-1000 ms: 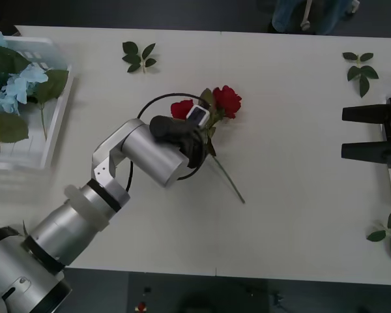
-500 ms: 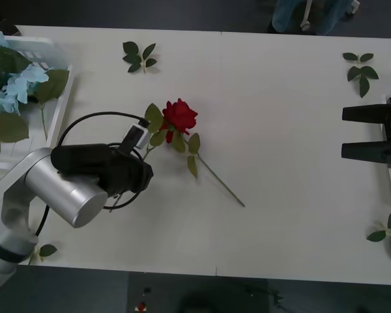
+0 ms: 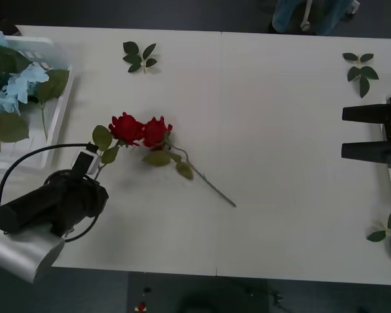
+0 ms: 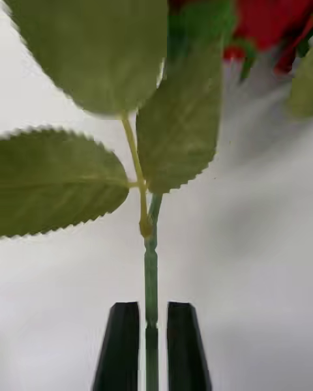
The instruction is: Put the red flowers into the right box and the blue flowers into the left box
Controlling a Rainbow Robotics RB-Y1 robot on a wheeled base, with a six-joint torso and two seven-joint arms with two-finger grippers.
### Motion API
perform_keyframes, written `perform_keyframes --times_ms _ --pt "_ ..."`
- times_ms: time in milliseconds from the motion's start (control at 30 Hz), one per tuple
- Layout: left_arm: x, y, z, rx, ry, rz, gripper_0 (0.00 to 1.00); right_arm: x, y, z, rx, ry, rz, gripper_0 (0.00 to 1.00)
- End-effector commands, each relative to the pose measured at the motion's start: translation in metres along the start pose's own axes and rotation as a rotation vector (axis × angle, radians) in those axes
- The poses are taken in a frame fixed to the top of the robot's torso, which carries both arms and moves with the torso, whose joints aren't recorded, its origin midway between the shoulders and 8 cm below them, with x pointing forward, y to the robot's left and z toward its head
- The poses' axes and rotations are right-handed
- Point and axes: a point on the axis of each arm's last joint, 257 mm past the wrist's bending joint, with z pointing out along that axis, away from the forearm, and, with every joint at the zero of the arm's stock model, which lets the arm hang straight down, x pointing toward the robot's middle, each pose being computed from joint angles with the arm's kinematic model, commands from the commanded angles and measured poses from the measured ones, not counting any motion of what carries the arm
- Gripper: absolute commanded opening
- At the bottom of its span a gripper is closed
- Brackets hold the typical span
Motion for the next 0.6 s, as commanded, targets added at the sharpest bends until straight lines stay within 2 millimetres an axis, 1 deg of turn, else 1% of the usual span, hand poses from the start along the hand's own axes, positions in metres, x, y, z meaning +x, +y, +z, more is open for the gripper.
perform_keyframes --times_ms 33,67,100,133,167,200,267,333,367,500,600 --pt "-0.021 -0.001 -0.006 -0.001 -0.049 0.039 0.74 -0.015 0.003 0.002 -0.007 -0.036 -0.007 1.00" --pt "-0.023 -0.001 -0.006 -0.002 -0.053 0.040 0.82 -0.015 0.003 0.002 -0.007 -0.036 -0.007 1.00" --pt "-0.025 0.000 -0.006 -0.002 -0.058 0.041 0.87 -0.015 0.003 0.002 -0.007 -0.036 -0.007 1.00" --pt "-0.024 0.000 -0.006 -0.003 -0.056 0.041 0.90 -0.015 0.003 0.002 -0.007 -0.036 -0.007 1.00" --pt "-0.030 0.001 -0.006 -0.006 -0.065 0.045 0.94 -0.015 0.003 0.002 -0.007 -0.036 -0.007 1.00" --pt "-0.032 0.001 -0.006 -0.006 -0.070 0.046 0.96 -0.015 0.003 0.002 -0.007 -0.036 -0.007 1.00" --pt "-0.045 0.005 -0.005 -0.013 -0.090 0.055 1.00 -0.015 0.003 0.002 -0.007 -0.036 -0.007 1.00" --pt "-0.054 0.008 -0.003 -0.019 -0.101 0.060 1.00 -0.015 0.003 0.002 -0.007 -0.036 -0.007 1.00" --pt "-0.062 0.012 0.001 -0.027 -0.108 0.061 1.00 -0.015 0.003 0.002 -0.007 -0.036 -0.007 1.00" --pt "-0.079 0.023 0.015 -0.042 -0.116 0.054 1.00 -0.015 0.003 0.002 -0.007 -0.036 -0.007 1.00" --pt "-0.085 0.030 0.025 -0.053 -0.109 0.051 1.00 -0.015 0.003 0.002 -0.007 -0.036 -0.007 1.00"
